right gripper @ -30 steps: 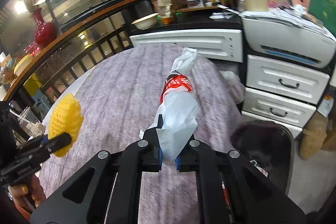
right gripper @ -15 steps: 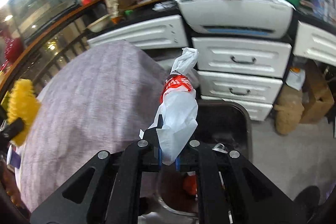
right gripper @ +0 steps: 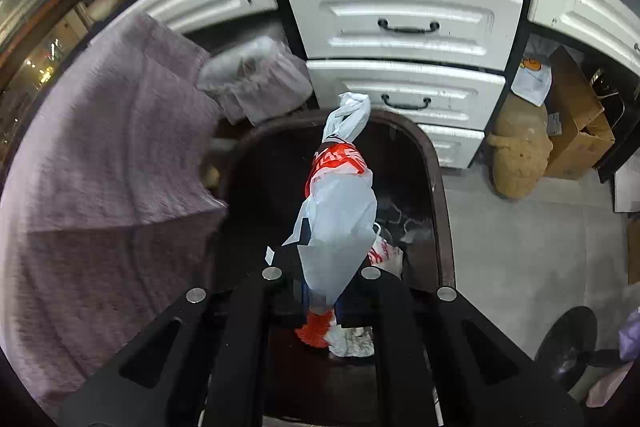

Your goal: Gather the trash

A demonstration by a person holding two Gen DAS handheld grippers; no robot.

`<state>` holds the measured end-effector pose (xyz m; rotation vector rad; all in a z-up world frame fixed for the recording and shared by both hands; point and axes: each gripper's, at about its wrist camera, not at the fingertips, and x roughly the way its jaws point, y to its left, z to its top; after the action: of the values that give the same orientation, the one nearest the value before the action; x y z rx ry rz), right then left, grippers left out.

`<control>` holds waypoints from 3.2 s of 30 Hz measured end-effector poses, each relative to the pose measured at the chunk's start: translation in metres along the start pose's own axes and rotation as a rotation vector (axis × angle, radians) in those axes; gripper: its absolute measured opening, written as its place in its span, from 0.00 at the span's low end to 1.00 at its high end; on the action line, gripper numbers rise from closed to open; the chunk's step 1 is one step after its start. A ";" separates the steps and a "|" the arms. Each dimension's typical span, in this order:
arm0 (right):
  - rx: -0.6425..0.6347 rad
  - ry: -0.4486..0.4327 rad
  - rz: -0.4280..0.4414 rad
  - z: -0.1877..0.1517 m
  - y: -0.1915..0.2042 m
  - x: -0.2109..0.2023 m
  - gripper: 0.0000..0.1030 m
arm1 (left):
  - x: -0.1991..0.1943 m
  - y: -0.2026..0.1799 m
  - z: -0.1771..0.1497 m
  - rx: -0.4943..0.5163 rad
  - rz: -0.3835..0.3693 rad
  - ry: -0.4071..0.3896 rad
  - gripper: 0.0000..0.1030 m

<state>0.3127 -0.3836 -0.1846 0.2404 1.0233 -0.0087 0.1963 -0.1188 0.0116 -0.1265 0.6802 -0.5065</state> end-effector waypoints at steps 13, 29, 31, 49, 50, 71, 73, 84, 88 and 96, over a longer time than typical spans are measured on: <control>0.039 -0.027 -0.029 -0.017 -0.014 -0.007 0.64 | 0.014 -0.013 0.000 0.013 -0.031 0.029 0.27; 0.120 -0.178 -0.026 -0.038 -0.054 -0.098 0.70 | 0.053 -0.052 -0.002 0.027 -0.128 0.098 0.27; 0.123 -0.193 -0.035 -0.041 -0.058 -0.105 0.70 | 0.060 -0.057 -0.005 0.029 -0.132 0.110 0.27; 0.245 -0.253 -0.117 -0.066 -0.123 -0.144 0.70 | 0.152 -0.091 -0.045 0.064 -0.119 0.323 0.27; 0.253 -0.250 -0.114 -0.067 -0.127 -0.143 0.70 | 0.158 -0.092 -0.048 0.062 -0.110 0.339 0.28; 0.317 -0.304 -0.180 -0.065 -0.134 -0.160 0.88 | 0.134 -0.113 -0.072 0.146 -0.089 0.310 0.87; 0.312 -0.301 -0.173 -0.064 -0.130 -0.160 0.88 | 0.121 -0.113 -0.068 0.142 -0.098 0.286 0.88; 0.236 -0.324 -0.140 -0.062 -0.089 -0.172 0.88 | 0.058 -0.113 -0.052 0.150 -0.111 0.142 0.94; 0.199 -0.337 -0.134 -0.065 -0.073 -0.178 0.89 | 0.036 -0.101 -0.048 0.139 -0.077 0.086 0.94; 0.076 -0.407 -0.124 -0.079 -0.014 -0.197 0.93 | -0.016 -0.061 -0.051 0.118 0.057 -0.058 0.95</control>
<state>0.1413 -0.4024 -0.0597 0.2323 0.6315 -0.2017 0.1291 -0.1620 -0.0021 -0.0113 0.5947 -0.4855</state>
